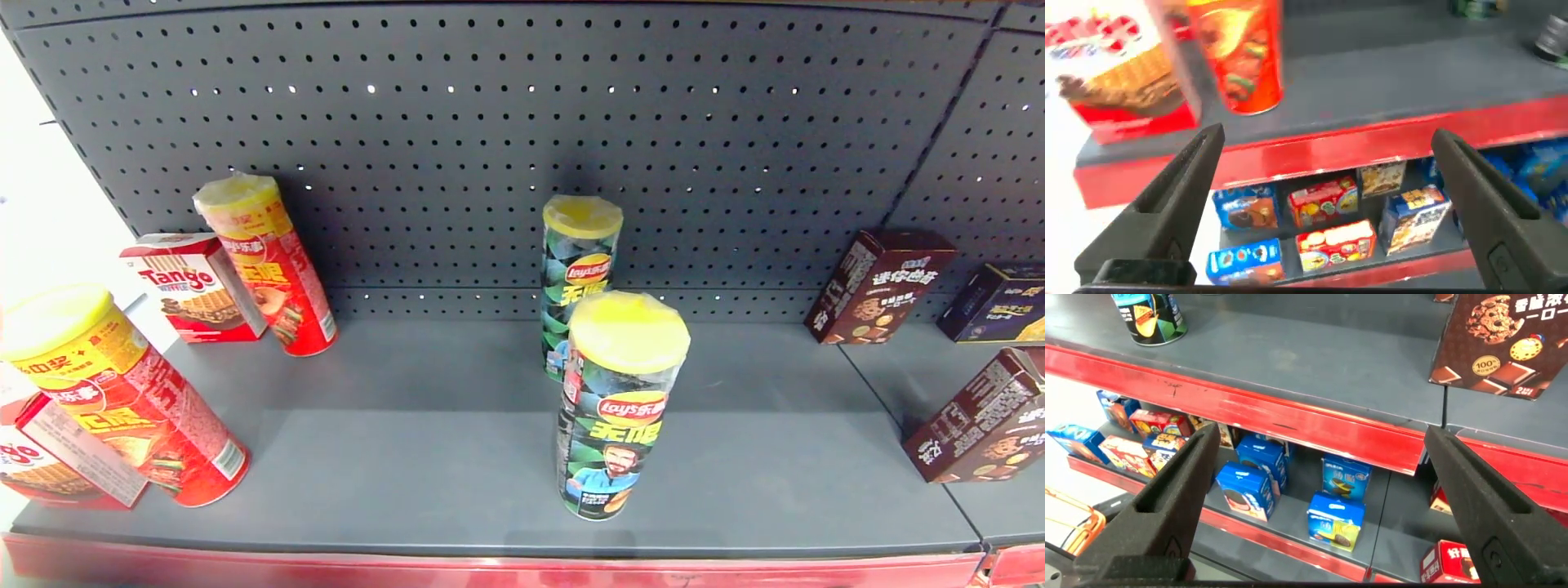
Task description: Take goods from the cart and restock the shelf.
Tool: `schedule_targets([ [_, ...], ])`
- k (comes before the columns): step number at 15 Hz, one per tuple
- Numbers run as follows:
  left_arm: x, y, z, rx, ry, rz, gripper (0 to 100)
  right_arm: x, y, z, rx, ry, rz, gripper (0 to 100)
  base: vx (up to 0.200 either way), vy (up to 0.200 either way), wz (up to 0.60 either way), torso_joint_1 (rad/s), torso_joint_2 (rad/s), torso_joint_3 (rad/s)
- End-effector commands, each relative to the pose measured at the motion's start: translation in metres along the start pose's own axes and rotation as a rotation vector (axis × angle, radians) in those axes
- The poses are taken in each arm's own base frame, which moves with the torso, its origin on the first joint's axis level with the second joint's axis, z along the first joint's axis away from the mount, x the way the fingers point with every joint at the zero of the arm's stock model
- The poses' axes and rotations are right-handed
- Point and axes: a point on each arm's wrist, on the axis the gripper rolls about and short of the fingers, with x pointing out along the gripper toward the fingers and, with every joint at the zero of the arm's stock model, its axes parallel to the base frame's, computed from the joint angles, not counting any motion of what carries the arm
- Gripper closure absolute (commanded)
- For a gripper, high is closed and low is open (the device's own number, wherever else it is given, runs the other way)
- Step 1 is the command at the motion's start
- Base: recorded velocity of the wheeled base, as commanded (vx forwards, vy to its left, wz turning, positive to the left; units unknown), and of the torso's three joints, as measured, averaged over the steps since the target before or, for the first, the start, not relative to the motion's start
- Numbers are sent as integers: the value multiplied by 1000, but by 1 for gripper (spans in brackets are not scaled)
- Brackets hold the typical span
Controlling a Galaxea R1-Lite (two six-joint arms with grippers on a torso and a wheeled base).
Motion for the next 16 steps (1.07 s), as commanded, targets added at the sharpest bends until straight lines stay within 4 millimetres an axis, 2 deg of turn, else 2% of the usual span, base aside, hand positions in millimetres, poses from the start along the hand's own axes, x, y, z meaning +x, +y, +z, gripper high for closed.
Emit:
schedule_targets([
  [1,0,2,-7,-6,73,106,0,0,0,0,0,1,1,0,0,0,0,0,0,0],
  [16,0,1,-7,-7,74,72,0,0,0,0,0,1,2,0,0,0,0,0,0,0],
])
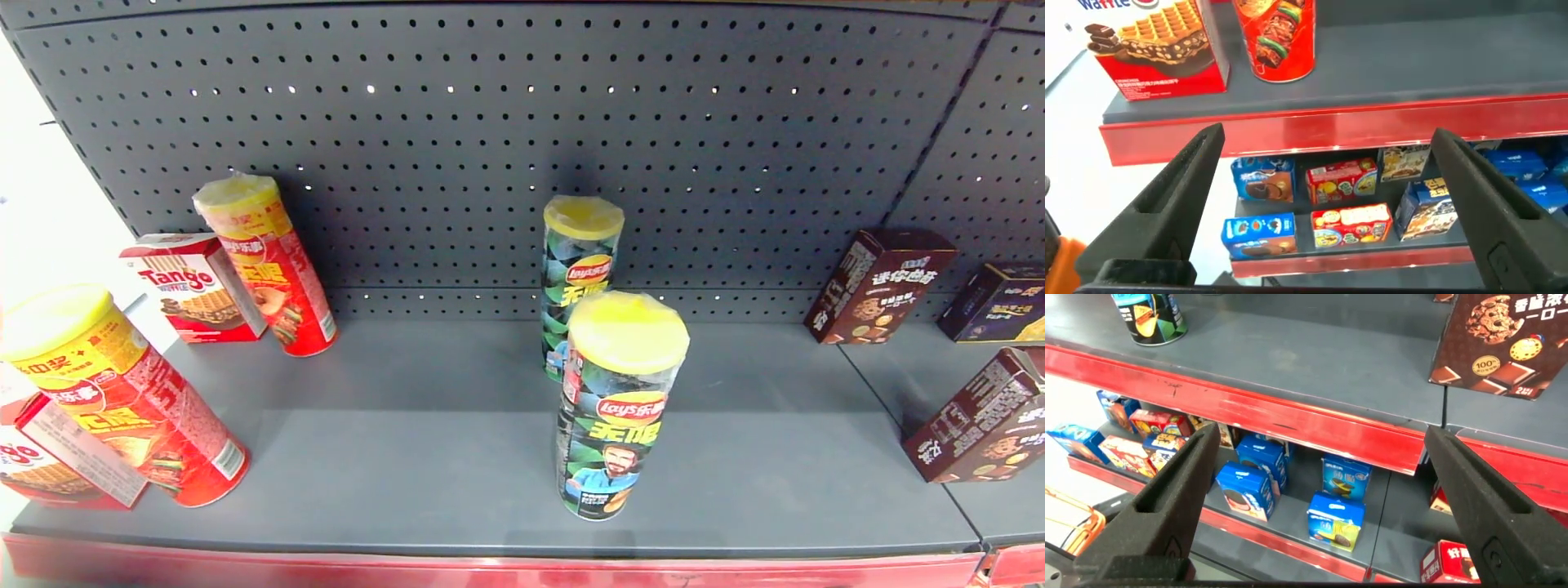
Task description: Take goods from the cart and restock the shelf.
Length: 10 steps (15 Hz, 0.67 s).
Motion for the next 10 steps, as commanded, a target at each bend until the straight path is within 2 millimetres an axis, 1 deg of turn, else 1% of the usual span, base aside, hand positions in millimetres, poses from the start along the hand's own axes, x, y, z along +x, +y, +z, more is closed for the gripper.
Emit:
schedule_targets([
  [1,0,0,0,0,3,0,0,0,0,0,0,3,2,0,0,0,0,0,0,0],
  [2,0,0,0,0,4,-3,0,0,-1,2,0,-7,32,0,0,0,0,0,0,0],
  [3,0,0,0,-1,4,-8,0,-7,-2,48,16,-100,-3,0,0,0,0,0,0,0],
  [4,0,0,0,-3,4,-8,0,-7,-2,60,26,-103,-13,0,0,0,0,0,0,0],
  [5,0,0,0,-3,4,-7,0,11,-3,123,189,-42,40,0,0,0,0,0,0,0],
  [6,0,0,0,-1,4,-10,0,15,-3,132,158,-32,87,0,0,0,0,0,0,0],
  [8,0,0,0,-2,6,-10,0,48,-1,151,133,56,127,0,0,0,0,0,0,0],
  [9,0,0,0,-1,4,-10,0,63,1,158,117,99,165,0,0,0,0,0,0,0],
  [10,0,0,0,-1,4,-8,0,72,4,158,103,132,228,0,0,0,0,0,0,0],
])
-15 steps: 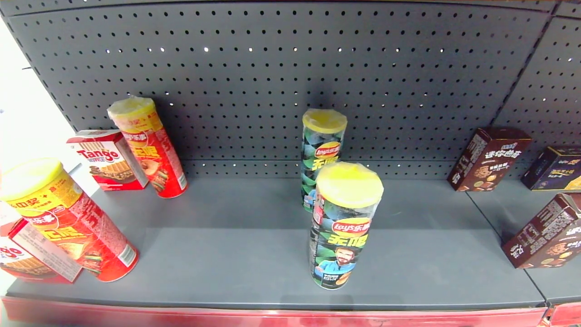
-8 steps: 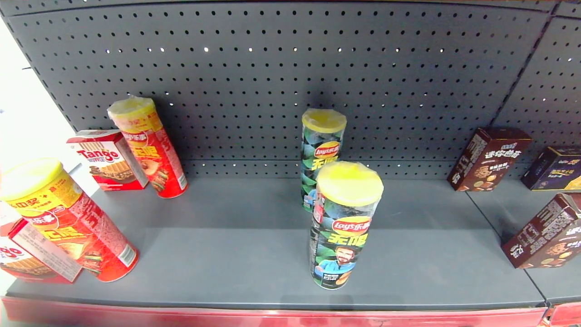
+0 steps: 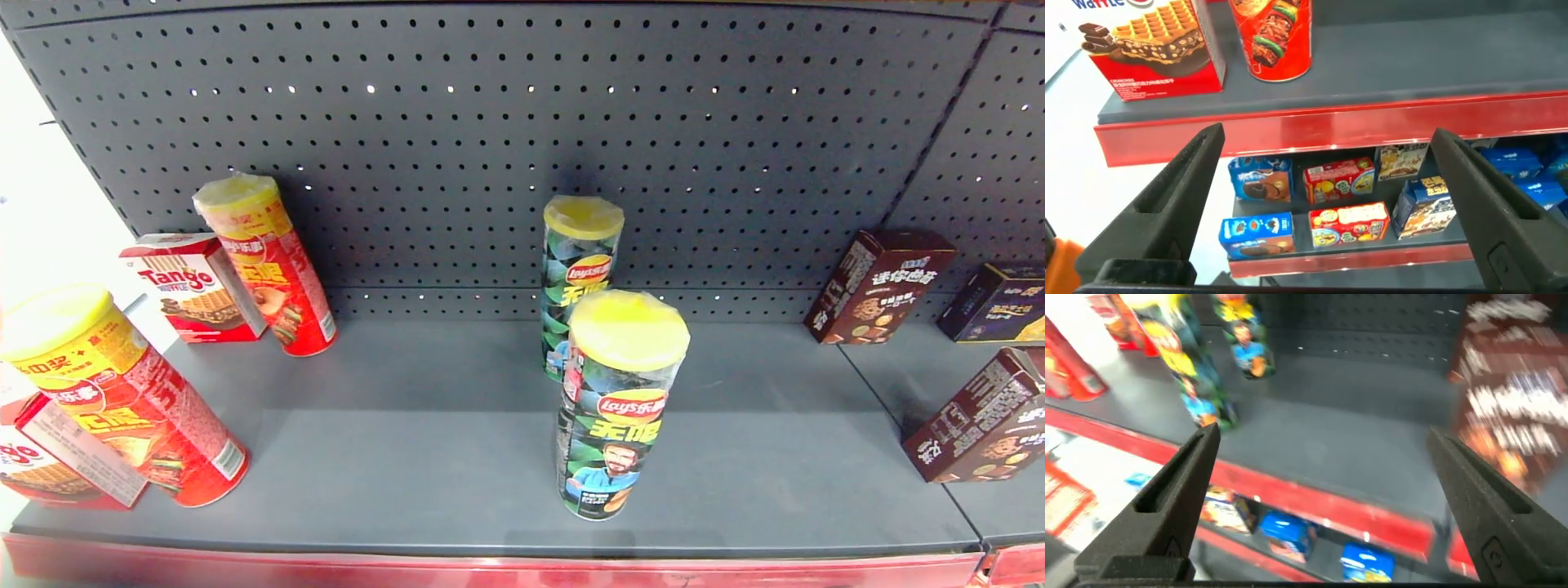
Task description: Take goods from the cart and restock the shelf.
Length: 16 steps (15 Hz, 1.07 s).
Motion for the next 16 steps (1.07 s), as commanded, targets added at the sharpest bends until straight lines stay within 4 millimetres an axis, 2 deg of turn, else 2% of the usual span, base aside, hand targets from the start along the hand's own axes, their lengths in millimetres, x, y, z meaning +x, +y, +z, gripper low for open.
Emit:
schedule_targets([
  [1,0,0,0,0,2,2,0,65,8,24,-25,217,190,0,0,0,0,0,0,0],
  [5,0,0,0,0,2,2,0,88,10,3,-72,353,220,0,0,0,0,0,0,0],
  [7,0,0,0,-2,3,-2,0,96,10,-17,-75,423,222,0,0,0,0,0,0,0],
  [10,0,0,0,0,2,-1,0,98,12,-23,-80,456,240,0,0,0,0,0,0,0],
  [16,0,0,0,0,2,-1,0,127,18,-26,-127,532,269,0,0,0,0,0,0,0],
])
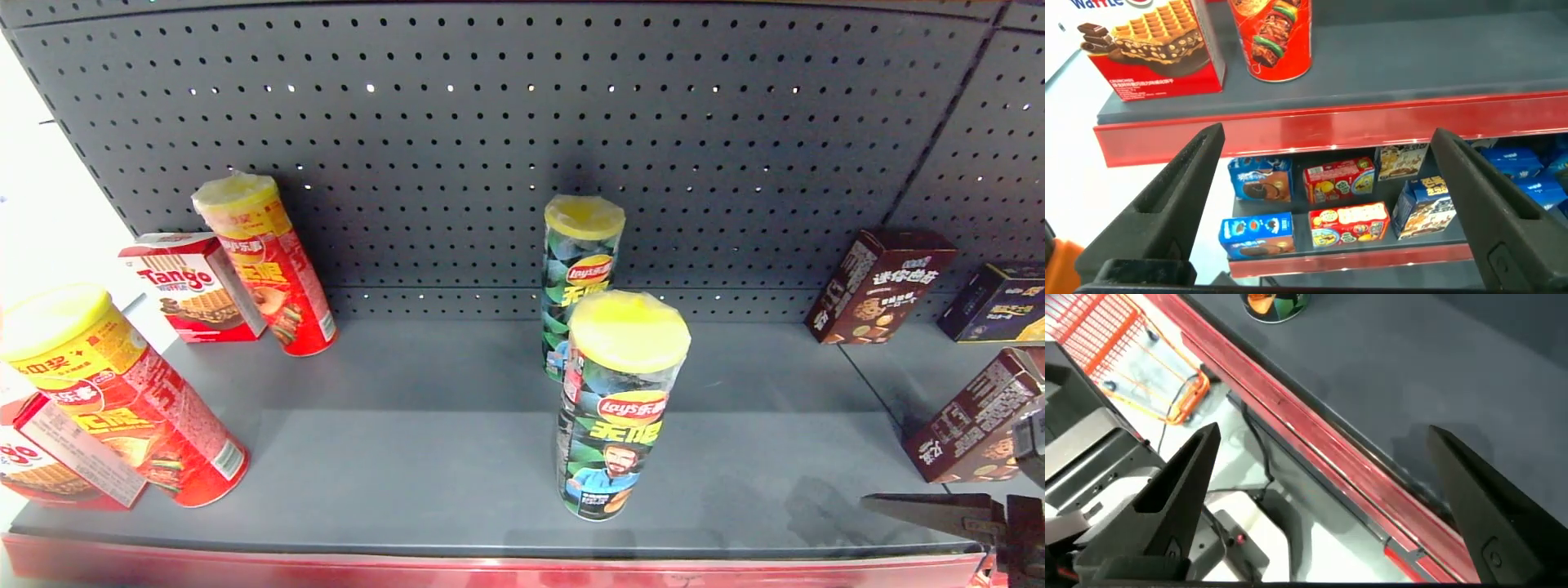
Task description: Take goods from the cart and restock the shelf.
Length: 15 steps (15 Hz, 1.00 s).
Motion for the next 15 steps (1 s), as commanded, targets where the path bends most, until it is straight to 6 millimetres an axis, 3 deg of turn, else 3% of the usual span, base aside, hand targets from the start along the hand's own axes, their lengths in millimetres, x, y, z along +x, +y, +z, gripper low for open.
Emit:
schedule_targets([
  [1,0,0,0,0,2,0,0,17,-2,12,2,39,-3,0,0,0,0,0,0,0],
  [5,0,0,0,0,4,1,0,47,-4,46,-12,46,-28,0,0,0,0,0,0,0],
  [15,0,0,0,0,2,1,0,101,-10,84,-15,67,-71,0,0,0,0,0,0,0],
])
